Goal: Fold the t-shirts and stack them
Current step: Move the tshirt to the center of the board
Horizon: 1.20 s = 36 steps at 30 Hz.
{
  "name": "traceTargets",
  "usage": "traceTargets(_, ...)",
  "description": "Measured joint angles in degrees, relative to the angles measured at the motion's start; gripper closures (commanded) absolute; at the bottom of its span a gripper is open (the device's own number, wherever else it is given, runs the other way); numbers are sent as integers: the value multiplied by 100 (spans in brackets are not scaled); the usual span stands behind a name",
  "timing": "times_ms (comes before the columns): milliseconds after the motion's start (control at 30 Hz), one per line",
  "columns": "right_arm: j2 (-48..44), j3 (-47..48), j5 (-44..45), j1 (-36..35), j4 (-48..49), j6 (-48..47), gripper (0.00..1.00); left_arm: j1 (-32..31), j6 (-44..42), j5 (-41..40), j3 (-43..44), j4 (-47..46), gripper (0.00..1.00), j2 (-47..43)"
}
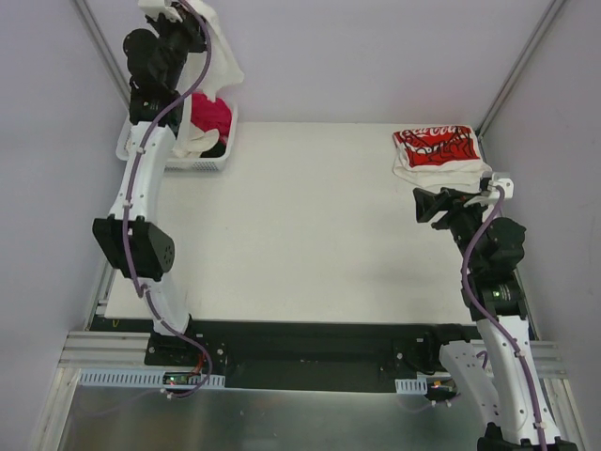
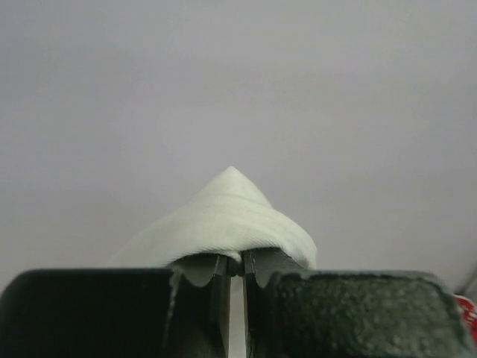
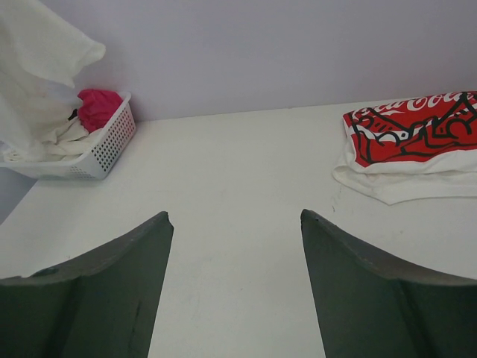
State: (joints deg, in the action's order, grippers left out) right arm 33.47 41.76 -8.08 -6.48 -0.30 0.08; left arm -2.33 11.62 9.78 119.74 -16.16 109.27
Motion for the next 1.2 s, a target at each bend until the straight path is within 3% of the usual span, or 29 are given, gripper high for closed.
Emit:
traceTargets(300, 0, -72, -205, 0, 153, 208, 29, -745, 262, 981, -1047, -461, 100, -2684)
traceTargets(567, -236, -199, -431, -2, 177, 435, 30, -739, 341, 855, -2754, -1167, 100, -4719)
traceTargets(733, -437, -219, -463, 0, 179, 463, 30, -739, 509, 782, -3316, -1342, 100, -4660)
traceTargets(1200, -243, -236, -483, -2, 195, 525, 31, -863, 1021, 966, -3571, -813, 100, -2927)
